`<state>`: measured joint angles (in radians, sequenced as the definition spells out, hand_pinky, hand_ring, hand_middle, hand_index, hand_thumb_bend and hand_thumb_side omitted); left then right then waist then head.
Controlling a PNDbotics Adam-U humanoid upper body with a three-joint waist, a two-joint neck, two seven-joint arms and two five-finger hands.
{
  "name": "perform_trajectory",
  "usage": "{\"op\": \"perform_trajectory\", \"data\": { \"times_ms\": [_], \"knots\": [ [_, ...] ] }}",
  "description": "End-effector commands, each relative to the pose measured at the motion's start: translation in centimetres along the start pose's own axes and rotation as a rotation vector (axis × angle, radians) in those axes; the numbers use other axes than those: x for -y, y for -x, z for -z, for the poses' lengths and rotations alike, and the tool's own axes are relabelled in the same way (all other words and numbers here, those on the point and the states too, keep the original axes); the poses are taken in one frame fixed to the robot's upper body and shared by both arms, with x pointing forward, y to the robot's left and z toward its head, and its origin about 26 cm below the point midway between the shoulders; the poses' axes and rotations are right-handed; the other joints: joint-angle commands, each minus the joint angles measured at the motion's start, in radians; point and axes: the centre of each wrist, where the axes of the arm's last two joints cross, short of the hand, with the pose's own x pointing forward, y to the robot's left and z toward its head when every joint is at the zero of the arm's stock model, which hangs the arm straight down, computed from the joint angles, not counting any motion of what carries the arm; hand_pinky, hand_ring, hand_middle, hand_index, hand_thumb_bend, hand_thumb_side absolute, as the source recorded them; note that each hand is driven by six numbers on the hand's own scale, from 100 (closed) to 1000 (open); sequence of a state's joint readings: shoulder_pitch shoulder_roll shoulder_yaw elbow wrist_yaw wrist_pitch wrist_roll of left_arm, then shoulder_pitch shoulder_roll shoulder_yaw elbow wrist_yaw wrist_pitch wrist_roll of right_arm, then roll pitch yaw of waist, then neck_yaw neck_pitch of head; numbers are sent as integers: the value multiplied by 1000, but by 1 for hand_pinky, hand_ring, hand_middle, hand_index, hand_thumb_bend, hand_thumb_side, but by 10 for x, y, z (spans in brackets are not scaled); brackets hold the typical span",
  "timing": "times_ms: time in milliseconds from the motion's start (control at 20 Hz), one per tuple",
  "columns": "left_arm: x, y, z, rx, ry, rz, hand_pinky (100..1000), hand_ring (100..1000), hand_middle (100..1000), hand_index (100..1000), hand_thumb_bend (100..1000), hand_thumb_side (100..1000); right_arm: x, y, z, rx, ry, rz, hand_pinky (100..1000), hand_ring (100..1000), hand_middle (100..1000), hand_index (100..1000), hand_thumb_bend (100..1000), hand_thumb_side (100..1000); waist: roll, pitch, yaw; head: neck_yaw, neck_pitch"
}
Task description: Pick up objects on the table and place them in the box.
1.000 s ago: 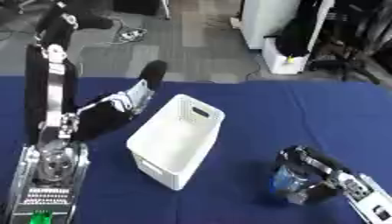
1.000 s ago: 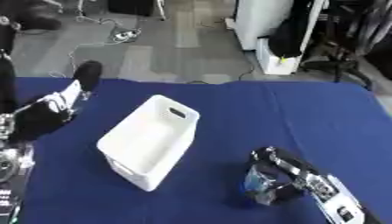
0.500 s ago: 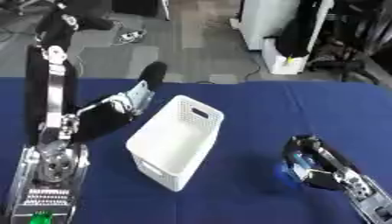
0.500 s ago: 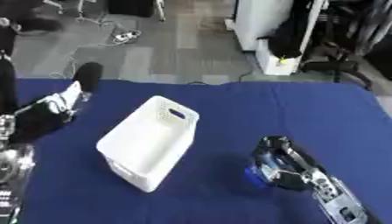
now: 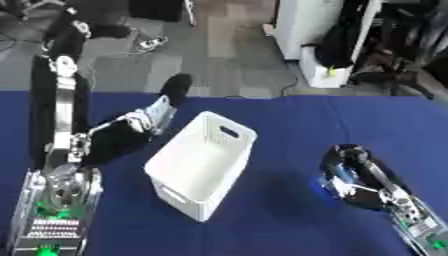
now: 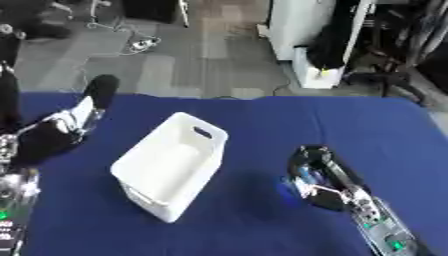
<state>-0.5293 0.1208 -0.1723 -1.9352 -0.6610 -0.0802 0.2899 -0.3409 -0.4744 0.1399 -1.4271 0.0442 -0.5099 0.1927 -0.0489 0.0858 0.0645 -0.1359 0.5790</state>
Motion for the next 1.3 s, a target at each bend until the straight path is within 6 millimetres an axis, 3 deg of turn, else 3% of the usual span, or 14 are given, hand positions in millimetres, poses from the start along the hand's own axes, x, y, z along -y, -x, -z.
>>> {"op": "perform_trajectory", "data": {
  "times_ms": [50,500,850,1300],
  "knots": [
    [-1,-6,5,29,-16,-11,861,681,791,862,525,596,24,-24,22,89,32,-50,100,100,100,100,100,242,-2,-18,2,5,-22],
    [0,-8,4,34,-7,-16,862,683,791,862,521,592,45,-59,66,219,-18,-143,100,100,100,100,100,220,-13,-30,11,7,-42],
    [4,-13,5,48,-5,-43,862,683,791,861,527,596,36,-61,95,249,-85,-169,100,100,100,100,100,222,-16,-24,31,4,-47],
    [7,-20,9,71,-10,-77,862,685,792,862,528,594,24,-59,112,271,-152,-175,100,100,100,100,100,225,-21,-14,62,5,-68]
  ]
}}
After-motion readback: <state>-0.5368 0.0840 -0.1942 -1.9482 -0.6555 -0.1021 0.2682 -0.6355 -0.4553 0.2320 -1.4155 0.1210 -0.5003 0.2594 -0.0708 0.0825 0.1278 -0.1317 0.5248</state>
